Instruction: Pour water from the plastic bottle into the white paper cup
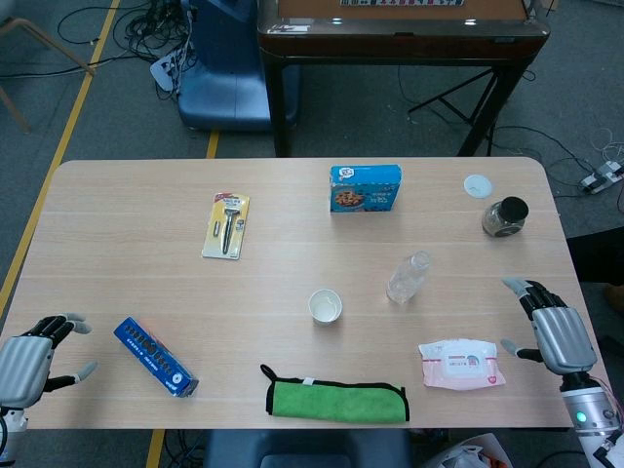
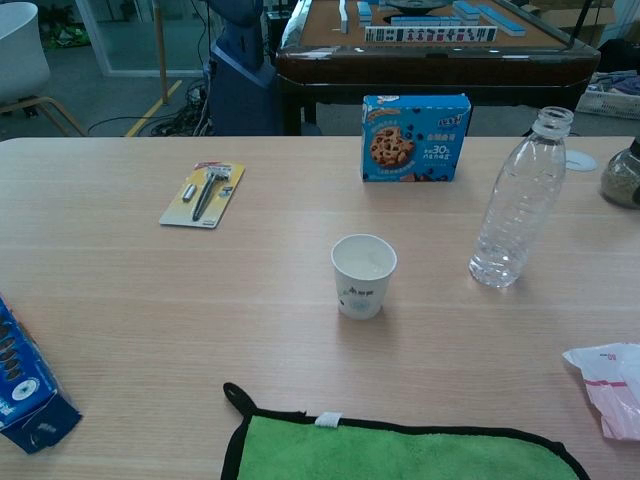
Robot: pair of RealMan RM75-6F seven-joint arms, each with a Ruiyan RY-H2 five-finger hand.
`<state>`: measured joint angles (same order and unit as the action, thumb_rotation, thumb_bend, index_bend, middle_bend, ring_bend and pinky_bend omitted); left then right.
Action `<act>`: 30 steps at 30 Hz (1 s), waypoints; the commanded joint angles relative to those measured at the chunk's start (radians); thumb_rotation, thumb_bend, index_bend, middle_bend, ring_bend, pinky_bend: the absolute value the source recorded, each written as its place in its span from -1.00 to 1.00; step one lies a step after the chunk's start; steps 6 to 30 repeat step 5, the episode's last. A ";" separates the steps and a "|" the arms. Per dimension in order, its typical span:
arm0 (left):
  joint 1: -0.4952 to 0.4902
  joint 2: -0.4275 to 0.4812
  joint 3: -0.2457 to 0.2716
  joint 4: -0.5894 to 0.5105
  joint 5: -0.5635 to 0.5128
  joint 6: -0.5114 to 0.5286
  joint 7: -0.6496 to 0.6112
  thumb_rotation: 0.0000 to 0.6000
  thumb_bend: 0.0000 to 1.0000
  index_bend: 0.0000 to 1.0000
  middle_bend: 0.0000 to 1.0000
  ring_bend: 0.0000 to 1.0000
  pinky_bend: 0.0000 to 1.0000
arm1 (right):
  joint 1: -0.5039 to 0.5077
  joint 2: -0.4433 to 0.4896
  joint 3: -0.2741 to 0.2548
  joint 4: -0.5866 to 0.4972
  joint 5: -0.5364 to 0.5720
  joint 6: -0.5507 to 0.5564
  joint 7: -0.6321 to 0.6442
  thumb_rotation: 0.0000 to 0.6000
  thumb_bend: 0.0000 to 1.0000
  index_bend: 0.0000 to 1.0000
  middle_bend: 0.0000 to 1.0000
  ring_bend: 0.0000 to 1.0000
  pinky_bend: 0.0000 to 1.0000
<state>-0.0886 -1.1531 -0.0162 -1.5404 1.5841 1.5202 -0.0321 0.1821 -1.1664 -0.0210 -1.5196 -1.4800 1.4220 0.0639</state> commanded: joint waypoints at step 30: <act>-0.006 -0.011 0.004 0.016 0.013 -0.002 -0.006 1.00 -0.79 -0.15 -0.32 -0.37 0.16 | -0.016 0.023 -0.002 -0.036 -0.032 0.014 -0.030 1.00 -1.00 -0.72 -0.62 -0.73 -0.39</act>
